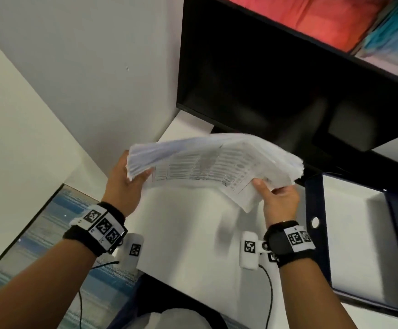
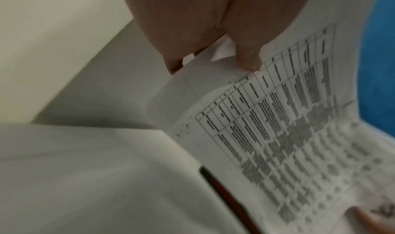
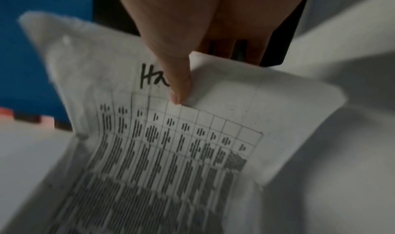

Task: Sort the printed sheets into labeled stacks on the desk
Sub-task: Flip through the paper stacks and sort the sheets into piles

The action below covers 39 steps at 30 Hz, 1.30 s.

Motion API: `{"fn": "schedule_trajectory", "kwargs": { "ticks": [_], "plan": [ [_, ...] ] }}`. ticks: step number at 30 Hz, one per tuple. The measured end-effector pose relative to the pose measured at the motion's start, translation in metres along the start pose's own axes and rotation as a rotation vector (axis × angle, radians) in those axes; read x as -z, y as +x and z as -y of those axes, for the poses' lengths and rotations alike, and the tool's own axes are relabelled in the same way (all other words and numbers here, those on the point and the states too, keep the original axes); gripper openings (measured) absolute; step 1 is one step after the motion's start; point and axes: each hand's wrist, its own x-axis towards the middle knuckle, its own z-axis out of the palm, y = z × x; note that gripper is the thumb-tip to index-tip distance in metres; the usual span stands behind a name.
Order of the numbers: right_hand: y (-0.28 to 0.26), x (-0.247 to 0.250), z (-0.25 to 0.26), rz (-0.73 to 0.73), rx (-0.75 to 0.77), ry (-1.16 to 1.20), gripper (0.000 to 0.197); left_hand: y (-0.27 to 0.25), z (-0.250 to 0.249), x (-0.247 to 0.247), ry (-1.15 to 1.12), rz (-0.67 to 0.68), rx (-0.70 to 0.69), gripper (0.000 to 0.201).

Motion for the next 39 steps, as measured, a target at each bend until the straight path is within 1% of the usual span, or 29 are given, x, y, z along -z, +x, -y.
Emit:
{"fn": "schedule_trajectory", "kwargs": {
  "ticks": [1, 2, 3, 4, 5, 7, 8, 9, 10, 11, 12, 14, 15, 17, 19, 22, 23, 25, 26, 30, 32, 34, 36, 37, 39],
  "plan": [
    [-0.002, 0.001, -0.008, 0.001, -0.029, -0.046, 0.028, 0.002, 0.006, -0.006, 0.042, -0.066, 0.091, 0.016],
    [-0.005, 0.001, -0.019, 0.010, -0.062, -0.085, 0.027, -0.002, 0.009, -0.010, 0.040, -0.084, 0.183, 0.023],
    [-0.006, 0.001, -0.032, 0.029, -0.098, -0.147, 0.025, -0.008, 0.015, -0.014, 0.002, -0.027, 0.160, 0.027],
    [-0.007, 0.001, -0.044, 0.051, -0.123, -0.220, 0.025, -0.014, 0.019, -0.018, -0.017, 0.090, 0.137, 0.025],
    [-0.006, 0.002, -0.053, 0.058, -0.151, -0.292, 0.029, -0.019, 0.025, -0.018, 0.040, 0.194, 0.133, 0.024],
    [-0.003, 0.001, -0.055, 0.006, -0.172, -0.296, 0.036, -0.013, 0.039, -0.014, 0.063, 0.253, 0.205, 0.023],
    [-0.002, 0.001, -0.051, -0.010, -0.145, -0.316, 0.034, -0.011, 0.033, -0.018, 0.040, 0.178, 0.172, 0.017],
    [0.000, 0.002, -0.047, -0.015, -0.097, -0.366, 0.030, -0.008, 0.034, -0.017, 0.063, 0.101, 0.125, 0.012],
    [0.001, 0.002, -0.043, -0.010, -0.061, -0.414, 0.028, -0.003, 0.035, -0.017, 0.055, 0.056, 0.159, 0.014],
    [0.002, 0.002, -0.042, -0.001, -0.060, -0.441, 0.027, 0.000, 0.035, -0.018, 0.070, 0.069, 0.209, 0.016],
    [0.002, 0.001, -0.044, 0.020, -0.091, -0.470, 0.028, 0.000, 0.039, -0.018, 0.121, 0.120, 0.245, 0.016],
    [0.001, -0.001, -0.056, 0.078, -0.220, -0.611, 0.036, 0.000, 0.057, -0.025, 0.264, 0.231, 0.350, 0.018],
    [0.000, -0.001, -0.064, 0.133, -0.289, -0.688, 0.041, 0.000, 0.067, -0.028, 0.322, 0.275, 0.402, 0.022],
    [-0.002, -0.002, -0.073, 0.213, -0.362, -0.788, 0.047, 0.002, 0.076, -0.031, 0.334, 0.309, 0.498, 0.028],
    [-0.004, -0.004, -0.077, 0.227, -0.360, -0.862, 0.048, 0.001, 0.079, -0.034, 0.325, 0.318, 0.549, 0.031],
    [-0.010, -0.008, -0.080, 0.221, -0.320, -0.939, 0.051, -0.002, 0.081, -0.038, 0.300, 0.299, 0.562, 0.036],
    [-0.011, -0.008, -0.080, 0.229, -0.317, -0.956, 0.051, -0.003, 0.079, -0.037, 0.290, 0.302, 0.562, 0.034],
    [-0.010, -0.005, -0.081, 0.238, -0.350, -0.949, 0.051, -0.001, 0.081, -0.033, 0.280, 0.321, 0.548, 0.020],
    [-0.009, -0.003, -0.082, 0.232, -0.364, -0.938, 0.050, 0.000, 0.083, -0.031, 0.263, 0.324, 0.542, 0.018],
    [-0.006, -0.003, -0.081, 0.173, -0.386, -0.895, 0.048, -0.005, 0.092, -0.024, 0.165, 0.341, 0.549, 0.034],
    [-0.006, -0.001, -0.079, 0.148, -0.415, -0.861, 0.047, -0.009, 0.092, -0.022, 0.141, 0.318, 0.540, 0.035],
    [-0.006, 0.000, -0.079, 0.119, -0.486, -0.827, 0.044, -0.012, 0.091, -0.021, 0.127, 0.279, 0.526, 0.036],
    [-0.011, -0.002, -0.077, 0.084, -0.604, -0.705, 0.038, -0.019, 0.088, -0.024, 0.099, 0.260, 0.536, 0.039],
    [-0.013, -0.004, -0.076, 0.071, -0.637, -0.640, 0.037, -0.022, 0.087, -0.026, 0.075, 0.258, 0.543, 0.042],
    [-0.017, -0.006, -0.074, 0.064, -0.644, -0.602, 0.036, -0.024, 0.087, -0.030, 0.045, 0.257, 0.547, 0.049]
  ]
}}
